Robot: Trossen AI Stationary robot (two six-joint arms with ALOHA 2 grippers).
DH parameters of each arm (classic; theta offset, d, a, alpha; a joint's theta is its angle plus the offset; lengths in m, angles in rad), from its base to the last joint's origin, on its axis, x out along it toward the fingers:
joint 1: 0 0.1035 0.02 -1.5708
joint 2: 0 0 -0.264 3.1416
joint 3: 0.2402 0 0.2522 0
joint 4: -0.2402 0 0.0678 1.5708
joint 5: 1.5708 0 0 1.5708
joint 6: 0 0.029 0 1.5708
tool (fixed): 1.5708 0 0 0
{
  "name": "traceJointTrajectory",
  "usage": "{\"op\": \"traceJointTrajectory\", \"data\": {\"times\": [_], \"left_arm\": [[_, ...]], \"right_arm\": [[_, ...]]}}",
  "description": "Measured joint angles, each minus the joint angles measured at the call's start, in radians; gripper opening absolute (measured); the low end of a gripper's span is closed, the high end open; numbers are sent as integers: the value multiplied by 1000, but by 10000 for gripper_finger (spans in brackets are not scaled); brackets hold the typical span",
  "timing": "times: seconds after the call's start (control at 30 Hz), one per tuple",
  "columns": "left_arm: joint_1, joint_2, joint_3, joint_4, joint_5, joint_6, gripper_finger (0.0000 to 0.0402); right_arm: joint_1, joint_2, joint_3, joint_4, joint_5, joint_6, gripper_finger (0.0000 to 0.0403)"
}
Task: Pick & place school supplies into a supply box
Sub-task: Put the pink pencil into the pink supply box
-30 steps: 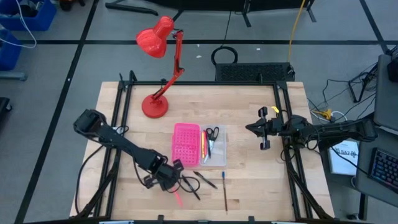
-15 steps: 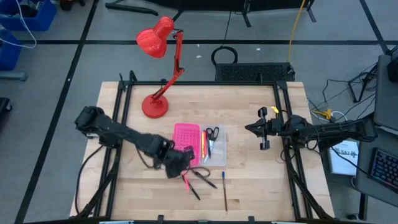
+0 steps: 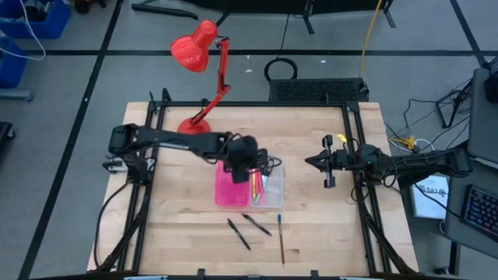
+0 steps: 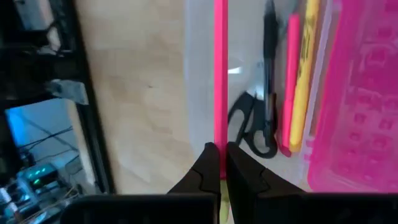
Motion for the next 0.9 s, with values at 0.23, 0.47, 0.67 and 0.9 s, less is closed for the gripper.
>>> {"op": "traceJointTrajectory", "data": {"times": [0.23,0.47,0.67,0.9], "left_arm": [[85,132,0,47,36,120,10],[120,198,0,53,42,187,12],[101,198,0,51,103,166,9],[67,198,0,42,137,157,3]], "right_arm": [[0,7,1,47,0,26,0],[0,7,0,70,0,34,0],[0,7,0,90,0,-1,0],[0,7,0,135,0,-14,0]]}}
